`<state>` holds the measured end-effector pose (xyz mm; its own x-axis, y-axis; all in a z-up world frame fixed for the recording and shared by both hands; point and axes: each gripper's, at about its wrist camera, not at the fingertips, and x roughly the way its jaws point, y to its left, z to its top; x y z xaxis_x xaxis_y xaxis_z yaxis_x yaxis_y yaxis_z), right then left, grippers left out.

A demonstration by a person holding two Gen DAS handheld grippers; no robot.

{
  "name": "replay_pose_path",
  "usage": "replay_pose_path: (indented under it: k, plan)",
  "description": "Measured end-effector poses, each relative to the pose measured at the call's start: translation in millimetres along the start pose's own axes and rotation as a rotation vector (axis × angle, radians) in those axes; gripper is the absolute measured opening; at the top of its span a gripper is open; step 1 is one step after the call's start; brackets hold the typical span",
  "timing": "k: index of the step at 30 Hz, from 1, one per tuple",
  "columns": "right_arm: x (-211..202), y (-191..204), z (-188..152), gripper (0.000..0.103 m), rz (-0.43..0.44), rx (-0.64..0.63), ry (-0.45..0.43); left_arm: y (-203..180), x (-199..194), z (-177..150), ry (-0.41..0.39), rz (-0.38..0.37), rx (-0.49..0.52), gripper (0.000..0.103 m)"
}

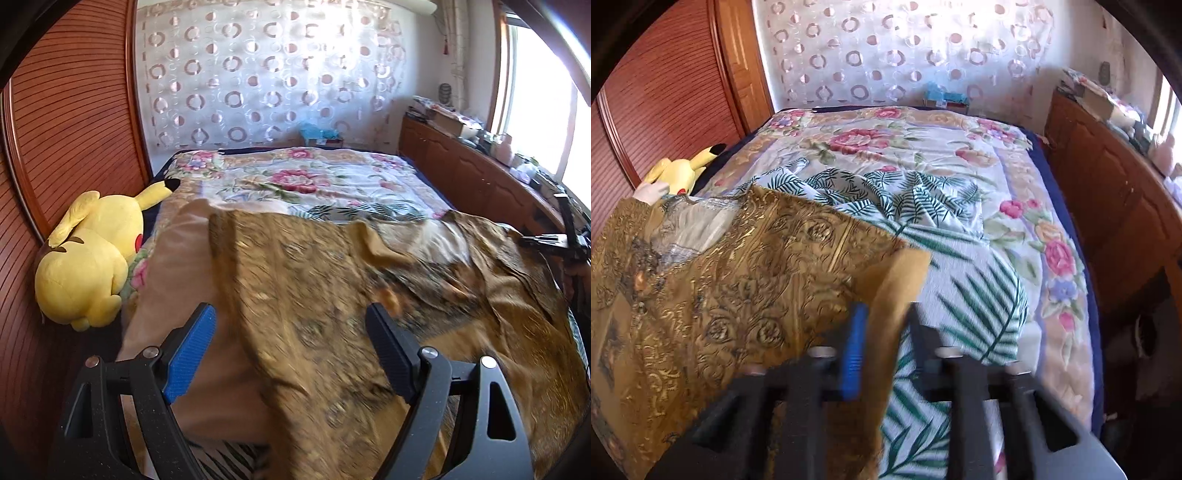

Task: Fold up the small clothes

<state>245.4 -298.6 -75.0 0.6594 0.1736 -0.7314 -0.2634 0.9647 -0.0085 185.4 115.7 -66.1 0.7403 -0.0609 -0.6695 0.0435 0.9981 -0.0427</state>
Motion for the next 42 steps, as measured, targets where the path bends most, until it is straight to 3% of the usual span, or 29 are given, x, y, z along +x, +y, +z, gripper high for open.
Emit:
replay_pose_path:
  k: [2,10,16,19,33,35,40,42]
  plan:
    - [-2,-2,0,0.003,-0.027,0.011,-0.026,5,6,6,0.007,0.004,-0.007,0.084]
    - [10,-7,-9,0.003,0.005,0.059,-0.009,22,33,25,0.032,0.014,-0.021,0.083]
    - [10,-10,-11,0.004,0.03,0.07,-0.029,32,51,34,0.068,0.001,-0.013,0.055]
    - [11,-10,-11,0.005,0.031,0.067,-0.03,39,56,38,0.072,-0.004,-0.033,0.048]
    - [11,-3,-9,0.005,0.003,0.041,-0.028,49,64,38,0.099,-0.042,-0.101,0.048]
    - [10,-2,-9,0.005,0.003,0.041,-0.028,48,61,37,0.092,-0.05,-0.098,0.041]
    - [11,-4,-9,0.007,0.004,0.046,-0.026,39,52,37,0.086,-0.055,-0.074,0.008]
    - [11,-5,-7,0.01,0.008,0.045,-0.016,31,46,39,0.075,-0.06,-0.051,0.005]
